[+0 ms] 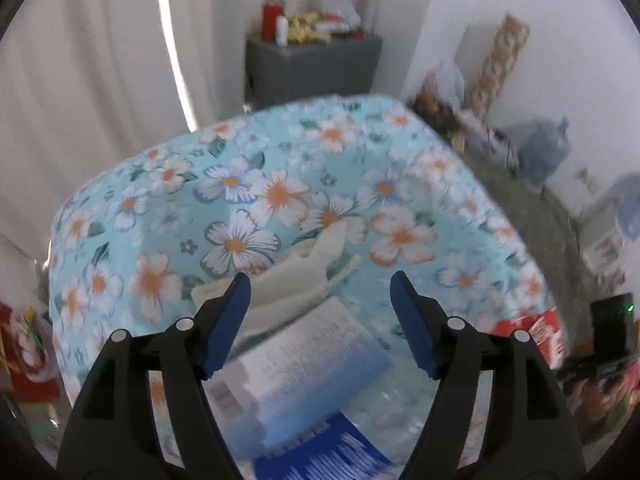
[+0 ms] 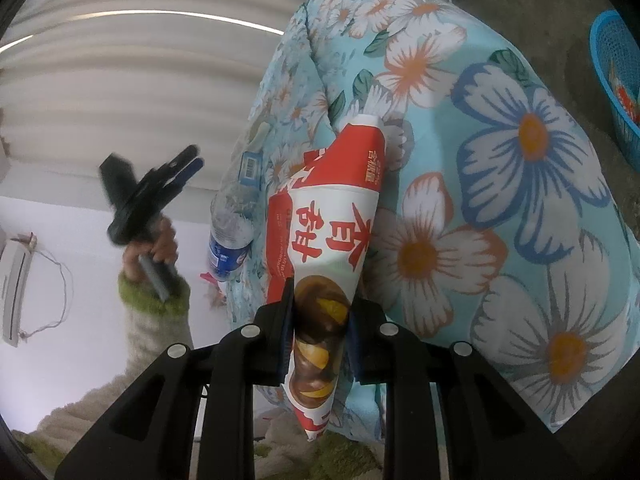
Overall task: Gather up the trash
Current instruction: 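Grasp the white tissue on the bed with the left tool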
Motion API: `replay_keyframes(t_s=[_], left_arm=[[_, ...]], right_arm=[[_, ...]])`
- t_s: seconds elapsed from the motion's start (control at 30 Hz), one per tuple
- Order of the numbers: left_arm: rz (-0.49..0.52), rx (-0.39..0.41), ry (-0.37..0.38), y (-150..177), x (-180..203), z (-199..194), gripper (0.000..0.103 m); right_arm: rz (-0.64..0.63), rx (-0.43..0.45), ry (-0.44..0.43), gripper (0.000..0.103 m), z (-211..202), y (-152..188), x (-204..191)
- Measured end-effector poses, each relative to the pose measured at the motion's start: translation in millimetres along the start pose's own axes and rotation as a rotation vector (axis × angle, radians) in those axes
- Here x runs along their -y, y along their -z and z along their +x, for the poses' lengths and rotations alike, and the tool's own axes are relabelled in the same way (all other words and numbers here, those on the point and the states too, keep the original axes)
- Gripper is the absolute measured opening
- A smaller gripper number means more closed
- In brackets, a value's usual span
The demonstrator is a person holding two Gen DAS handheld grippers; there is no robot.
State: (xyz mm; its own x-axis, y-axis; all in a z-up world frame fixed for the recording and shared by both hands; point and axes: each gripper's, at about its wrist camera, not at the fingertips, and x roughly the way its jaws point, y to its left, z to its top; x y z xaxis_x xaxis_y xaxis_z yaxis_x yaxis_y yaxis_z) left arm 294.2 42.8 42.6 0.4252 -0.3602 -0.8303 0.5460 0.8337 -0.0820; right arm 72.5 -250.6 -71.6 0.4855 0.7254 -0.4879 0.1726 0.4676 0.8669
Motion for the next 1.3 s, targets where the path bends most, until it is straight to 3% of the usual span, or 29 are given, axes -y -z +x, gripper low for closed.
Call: replay_keyframes(t_s=[0.1,0.2,0.43,0.57,0.63,0.8,1.3], left_arm=[[0.05,-0.07,0.016,-6.1,1.8,22.9,0.068],[0.125,-0.122,-0.029,-9.9,9.5,44.3,0.066],[0.07,-0.179,-0.055,-19.3,-2.1,70.0,0.026],[0.029,-0.176,-0.035,-21.7,-12.2,73.3,0.011],[0.01,-0.151,-0.031,-22.3,-16.7,68.8,0.006],[-0.032,-0.051,-0.025,-27.0,-24.2,40.1,0.004],[-0.114,0.306,0.032,-19.9,-18.7,-89.5,0.004]], right_arm=[[0.009,-0.002,-0.005,0.023,2.4,-1.6,3.6],[0.013,-0.006,-0.008,0.023,1.8,-2.8,6.1],[0.014,-0.005,-0.009,0.023,3.4,-2.7,6.6],[0.014,-0.005,-0.009,0.023,3.7,-2.7,6.6],[0.015,-0.004,-0.009,0.023,3.5,-2.9,7.2],[0.015,-0.004,-0.006,0.023,2.0,-1.8,6.1],[-0.002,0.023,0.021,0.023,3.9,3.0,-9.8]])
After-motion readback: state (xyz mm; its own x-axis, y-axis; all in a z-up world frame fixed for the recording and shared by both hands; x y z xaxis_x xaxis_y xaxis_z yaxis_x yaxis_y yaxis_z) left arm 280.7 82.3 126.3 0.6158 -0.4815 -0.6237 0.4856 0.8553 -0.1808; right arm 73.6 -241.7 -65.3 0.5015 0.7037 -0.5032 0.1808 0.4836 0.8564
